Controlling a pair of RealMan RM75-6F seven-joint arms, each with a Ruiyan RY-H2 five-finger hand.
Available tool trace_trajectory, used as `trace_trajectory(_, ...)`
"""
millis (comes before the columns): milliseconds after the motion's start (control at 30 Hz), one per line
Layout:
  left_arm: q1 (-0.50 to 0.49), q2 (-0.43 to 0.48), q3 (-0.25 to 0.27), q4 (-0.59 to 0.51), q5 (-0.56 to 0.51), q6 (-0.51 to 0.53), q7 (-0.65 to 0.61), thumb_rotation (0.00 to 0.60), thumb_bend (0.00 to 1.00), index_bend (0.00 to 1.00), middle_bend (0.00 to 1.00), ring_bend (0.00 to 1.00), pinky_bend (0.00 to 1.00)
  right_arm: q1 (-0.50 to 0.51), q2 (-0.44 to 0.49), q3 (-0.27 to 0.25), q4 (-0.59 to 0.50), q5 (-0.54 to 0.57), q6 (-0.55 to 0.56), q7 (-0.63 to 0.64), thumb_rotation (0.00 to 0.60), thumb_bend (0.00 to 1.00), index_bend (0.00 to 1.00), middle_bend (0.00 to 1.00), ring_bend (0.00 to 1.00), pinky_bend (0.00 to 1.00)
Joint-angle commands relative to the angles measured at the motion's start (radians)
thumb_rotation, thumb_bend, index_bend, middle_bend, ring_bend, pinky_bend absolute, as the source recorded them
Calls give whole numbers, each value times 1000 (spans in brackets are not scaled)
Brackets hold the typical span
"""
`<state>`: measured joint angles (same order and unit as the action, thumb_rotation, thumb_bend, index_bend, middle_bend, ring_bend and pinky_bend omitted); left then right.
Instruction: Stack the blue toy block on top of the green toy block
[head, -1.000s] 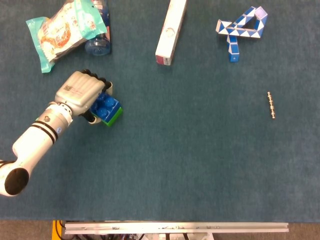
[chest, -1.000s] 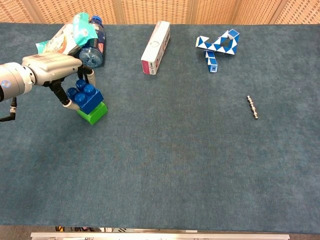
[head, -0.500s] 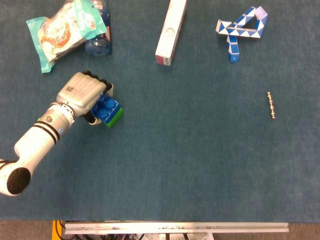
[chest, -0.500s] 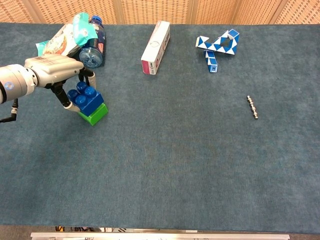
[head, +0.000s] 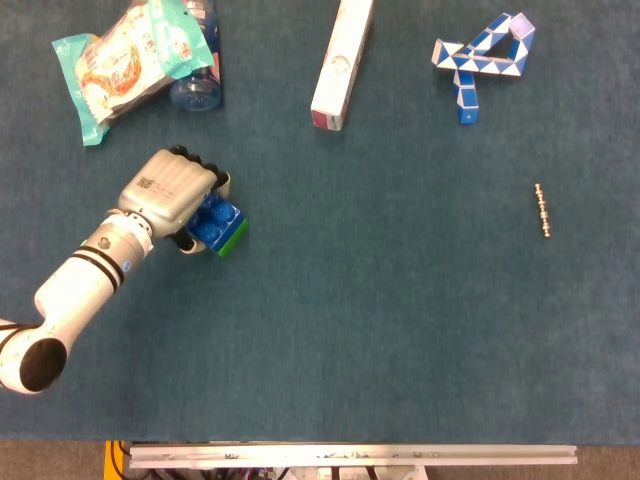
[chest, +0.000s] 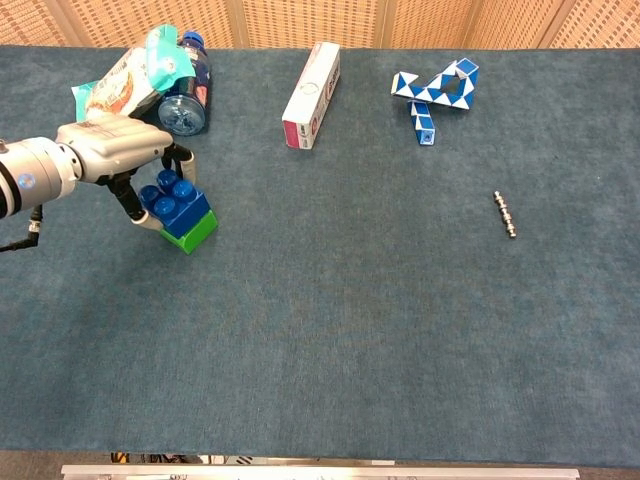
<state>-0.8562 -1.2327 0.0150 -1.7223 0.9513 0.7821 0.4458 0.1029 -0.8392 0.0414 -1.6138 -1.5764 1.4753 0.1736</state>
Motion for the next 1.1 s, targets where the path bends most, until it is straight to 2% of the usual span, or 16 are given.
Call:
trace_trajectory(33, -1, -3, 2, 4, 2, 1, 0, 600, 156, 412, 419, 283, 199, -1, 0, 0, 1, 0, 0, 1, 600, 159, 248, 287, 278, 356)
trace_trajectory(500, -6, -12, 10, 11, -10, 2, 7, 600, 156, 406, 419, 282, 199, -5, 0, 0, 4, 1, 5, 6, 600, 159, 248, 287, 277, 357)
trace_trajectory(633, -8, -6, 13, 9, -10, -9, 0, 600, 156, 347, 405, 278, 199, -8, 0, 0, 4, 1, 8, 5, 600, 158, 248, 287, 277, 357)
trace_trajectory(767, -13, 0, 17, 4, -19, -24, -7, 600, 156, 216, 297, 239, 199, -9, 0, 1, 4, 0, 10, 5, 600, 158, 248, 287, 277, 357)
trace_trajectory(933, -13, 7, 19, -2, -21, -28, -17, 600, 156, 29, 111, 121, 199, -8, -1, 1, 4, -1, 10, 5, 600, 159, 248, 287, 277, 357)
trace_trajectory(1100, -14, 23, 17, -16, -28, -27, -27, 600, 156, 0, 23, 52, 196, -10, -2, 1, 6, 2, 10, 5, 600, 159, 248, 287, 277, 357)
